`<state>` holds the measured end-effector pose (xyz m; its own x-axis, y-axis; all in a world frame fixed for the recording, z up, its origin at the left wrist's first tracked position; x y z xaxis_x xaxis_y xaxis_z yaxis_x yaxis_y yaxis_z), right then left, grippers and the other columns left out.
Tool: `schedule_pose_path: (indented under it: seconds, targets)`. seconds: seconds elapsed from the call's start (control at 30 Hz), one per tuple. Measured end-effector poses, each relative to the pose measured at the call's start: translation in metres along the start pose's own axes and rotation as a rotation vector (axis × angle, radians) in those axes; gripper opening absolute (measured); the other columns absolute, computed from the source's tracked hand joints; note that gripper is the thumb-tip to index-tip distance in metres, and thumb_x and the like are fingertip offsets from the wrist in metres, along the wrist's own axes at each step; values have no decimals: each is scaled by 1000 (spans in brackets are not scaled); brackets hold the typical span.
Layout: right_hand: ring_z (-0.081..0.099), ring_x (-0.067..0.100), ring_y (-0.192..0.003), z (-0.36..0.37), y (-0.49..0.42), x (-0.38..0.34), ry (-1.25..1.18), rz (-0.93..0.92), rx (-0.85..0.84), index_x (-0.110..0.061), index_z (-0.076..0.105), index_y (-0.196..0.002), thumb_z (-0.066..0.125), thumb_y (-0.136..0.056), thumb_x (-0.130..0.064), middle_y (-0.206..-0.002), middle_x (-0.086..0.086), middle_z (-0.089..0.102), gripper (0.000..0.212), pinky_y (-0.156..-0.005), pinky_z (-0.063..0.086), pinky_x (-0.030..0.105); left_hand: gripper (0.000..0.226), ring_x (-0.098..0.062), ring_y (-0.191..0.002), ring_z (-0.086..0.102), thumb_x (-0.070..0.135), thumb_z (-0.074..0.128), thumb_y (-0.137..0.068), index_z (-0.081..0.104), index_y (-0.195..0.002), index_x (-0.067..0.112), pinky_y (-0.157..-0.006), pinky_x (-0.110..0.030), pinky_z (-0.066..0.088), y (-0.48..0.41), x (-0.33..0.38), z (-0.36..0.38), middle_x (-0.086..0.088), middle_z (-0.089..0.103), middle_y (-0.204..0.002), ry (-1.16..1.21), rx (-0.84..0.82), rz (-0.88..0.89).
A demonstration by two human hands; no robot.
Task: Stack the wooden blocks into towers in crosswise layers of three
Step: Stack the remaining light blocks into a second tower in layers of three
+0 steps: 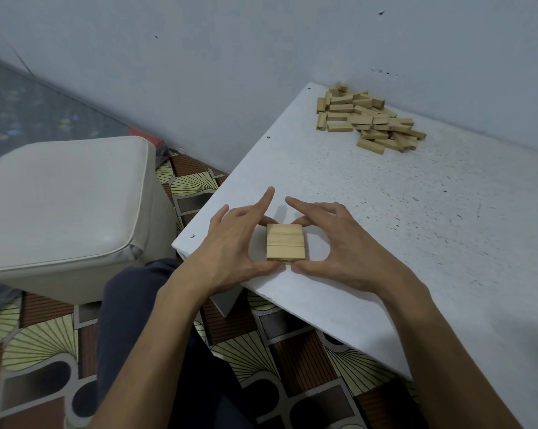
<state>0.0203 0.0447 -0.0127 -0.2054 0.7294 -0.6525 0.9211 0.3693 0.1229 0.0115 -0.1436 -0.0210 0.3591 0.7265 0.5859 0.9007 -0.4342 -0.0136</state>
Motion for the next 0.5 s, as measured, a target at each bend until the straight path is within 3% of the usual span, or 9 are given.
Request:
schedule_pose_path:
  seconds: [0.07,0.2,0.27,0.37,0.5]
  targets:
    - [16,1,-139,0,0,0,2,0,-1,-50,17,-151,79,-78,-38,-131,-24,52,97,-103,28,30,112,-6,-138,28,58,70,-76,-1,-157,30,-119,-31,1,0,0,0,18,52,-137,2,1,0]
    - [17,2,-140,-2,0,-1,8,8,-7,-49,17,-152,80,-75,-43,-132,-21,52,99,-105,30,33,116,-1,-136,26,76,50,-64,-3,-157,31,-120,-33,3,0,-3,0,25,51,-134,1,-12,17]
    - [18,3,-140,-2,-1,-3,22,12,-14,-49,17,-152,81,-75,-44,-132,-21,51,100,-107,30,34,116,-1,-138,26,77,49,-63,-5,-156,34,-119,-31,3,-2,-6,0,30,48,-130,3,-17,19]
    - [18,3,-140,-3,-2,-4,34,19,-17,-48,17,-152,81,-75,-43,-133,-22,51,101,-109,29,38,117,-2,-140,26,74,59,-65,-8,-155,37,-117,-26,1,-3,-6,-1,36,43,-125,6,-15,25]
    - [19,5,-140,-4,-2,-4,39,20,-13,-47,18,-152,81,-75,-42,-132,-21,52,100,-111,30,39,117,-5,-142,27,53,78,-76,-6,-156,34,-118,-28,0,-4,-3,-2,28,47,-131,6,4,25]
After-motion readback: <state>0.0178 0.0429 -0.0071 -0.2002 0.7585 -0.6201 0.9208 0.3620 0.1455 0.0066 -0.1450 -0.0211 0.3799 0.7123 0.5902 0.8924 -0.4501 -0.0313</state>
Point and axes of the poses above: each hand's wrist, its own y-axis away from the middle knuckle, its own z-axis out of the palm, x = y × z, the point moved 4 cm from there along -y, towards the middle knuckle
